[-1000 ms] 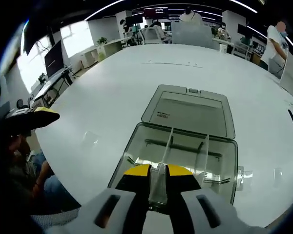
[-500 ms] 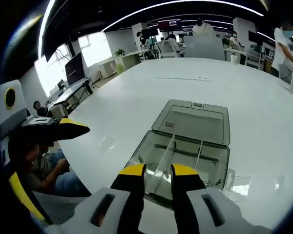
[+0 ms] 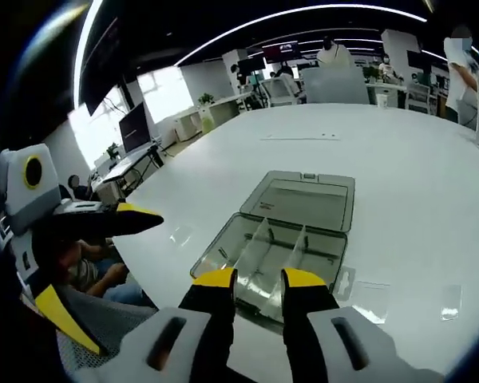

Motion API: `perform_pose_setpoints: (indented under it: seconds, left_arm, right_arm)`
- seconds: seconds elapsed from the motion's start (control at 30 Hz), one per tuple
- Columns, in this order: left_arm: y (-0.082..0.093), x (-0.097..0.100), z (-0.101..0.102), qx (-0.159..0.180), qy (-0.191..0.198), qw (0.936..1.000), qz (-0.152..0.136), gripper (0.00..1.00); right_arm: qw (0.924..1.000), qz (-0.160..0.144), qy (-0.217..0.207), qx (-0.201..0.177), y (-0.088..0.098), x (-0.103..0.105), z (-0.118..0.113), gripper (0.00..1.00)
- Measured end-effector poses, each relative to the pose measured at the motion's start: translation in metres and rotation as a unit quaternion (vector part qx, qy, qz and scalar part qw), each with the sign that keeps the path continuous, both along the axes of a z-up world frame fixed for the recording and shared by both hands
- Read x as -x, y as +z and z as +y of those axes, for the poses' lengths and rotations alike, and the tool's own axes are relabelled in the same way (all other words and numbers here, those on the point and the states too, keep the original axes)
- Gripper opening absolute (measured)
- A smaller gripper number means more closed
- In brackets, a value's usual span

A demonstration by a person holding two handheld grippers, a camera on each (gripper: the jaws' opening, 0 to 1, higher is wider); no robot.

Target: Insert the divider into the dual guide fixture by aligning both edges with the guide slots and pushing it downward to the bottom, including one-sided entry, uneven engagement, binding, and posture correction.

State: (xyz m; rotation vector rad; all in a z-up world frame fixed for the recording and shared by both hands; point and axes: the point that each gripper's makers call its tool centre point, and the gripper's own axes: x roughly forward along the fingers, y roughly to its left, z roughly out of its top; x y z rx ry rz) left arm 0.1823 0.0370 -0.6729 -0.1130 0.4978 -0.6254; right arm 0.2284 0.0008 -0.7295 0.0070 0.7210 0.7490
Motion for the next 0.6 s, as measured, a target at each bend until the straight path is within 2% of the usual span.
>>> perform_pose_setpoints:
  seconds: [0.23, 0.6]
  left_arm:
    - [-0.001, -0.007, -0.016, -0.002, -0.007, 1.0, -0.001, 0.8]
    - [-0.002, -0.013, -0.02, -0.003, -0.016, 0.9999, 0.005, 0.8]
  right_arm:
    - [0.9999, -0.01, -0.009, -0.007, 0.005, -0.009, -0.023, 0.2]
    - [0.9987, -0.017, -0.049, 0.004, 0.006, -0.025, -0.064, 0.22]
